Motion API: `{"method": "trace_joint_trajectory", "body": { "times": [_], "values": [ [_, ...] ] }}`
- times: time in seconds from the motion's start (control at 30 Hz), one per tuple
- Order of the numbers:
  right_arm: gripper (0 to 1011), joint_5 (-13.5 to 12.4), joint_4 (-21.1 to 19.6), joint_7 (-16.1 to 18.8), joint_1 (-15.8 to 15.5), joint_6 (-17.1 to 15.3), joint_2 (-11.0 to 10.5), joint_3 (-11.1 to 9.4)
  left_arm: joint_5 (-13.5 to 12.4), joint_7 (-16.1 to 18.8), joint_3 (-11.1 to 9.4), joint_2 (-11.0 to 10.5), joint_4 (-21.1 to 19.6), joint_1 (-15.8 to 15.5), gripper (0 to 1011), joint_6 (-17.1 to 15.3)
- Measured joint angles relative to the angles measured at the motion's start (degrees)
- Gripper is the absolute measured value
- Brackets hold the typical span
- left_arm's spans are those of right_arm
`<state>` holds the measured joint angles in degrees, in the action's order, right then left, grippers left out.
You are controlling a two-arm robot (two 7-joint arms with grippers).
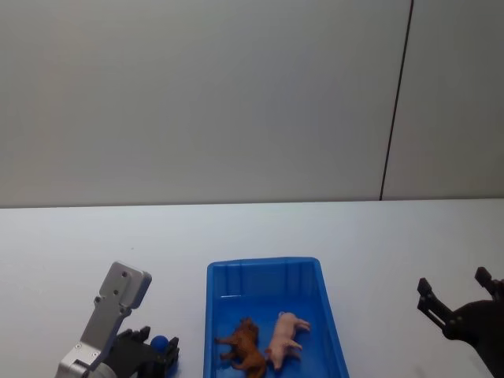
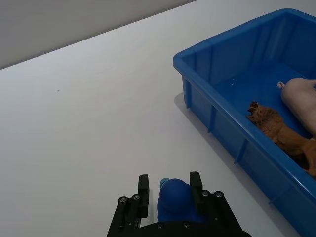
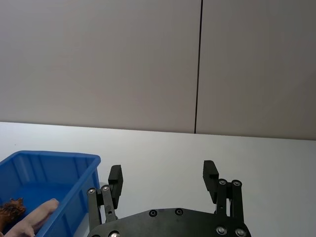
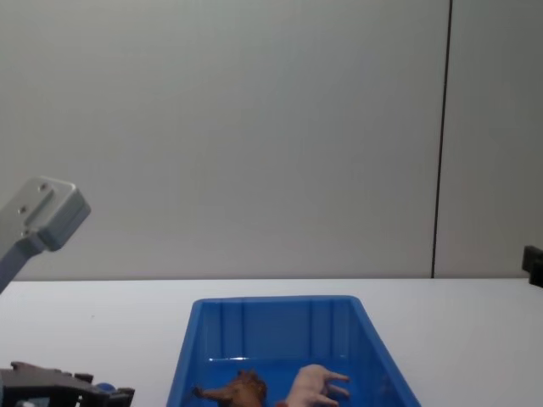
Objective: Pick up the two dolls from the table and place them into the box.
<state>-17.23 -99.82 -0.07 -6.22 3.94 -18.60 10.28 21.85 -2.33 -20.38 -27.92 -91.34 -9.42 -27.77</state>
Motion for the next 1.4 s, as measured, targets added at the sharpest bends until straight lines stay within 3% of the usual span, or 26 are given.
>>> {"method": "trace_joint_trajectory", "body": {
  "times": [0.3, 0.97, 1.4],
  "values": [
    [1001, 0.0, 0.0, 0.0, 0.0, 0.0, 0.0, 0.0, 0.1, -0.3, 0.0, 0.2, 0.4, 0.3, 298, 0.6],
    [1001, 0.0, 0.0, 0.0, 0.0, 0.0, 0.0, 0.0, -1.2, -1.2, 1.1, -0.1, -3.2, -0.1, 190, 6.1],
    [1001, 0.0, 0.0, 0.0, 0.0, 0.0, 0.0, 0.0, -1.7, -8.2, 1.7, 0.8, -4.8, -2.8, 142, 11.4]
  ]
}}
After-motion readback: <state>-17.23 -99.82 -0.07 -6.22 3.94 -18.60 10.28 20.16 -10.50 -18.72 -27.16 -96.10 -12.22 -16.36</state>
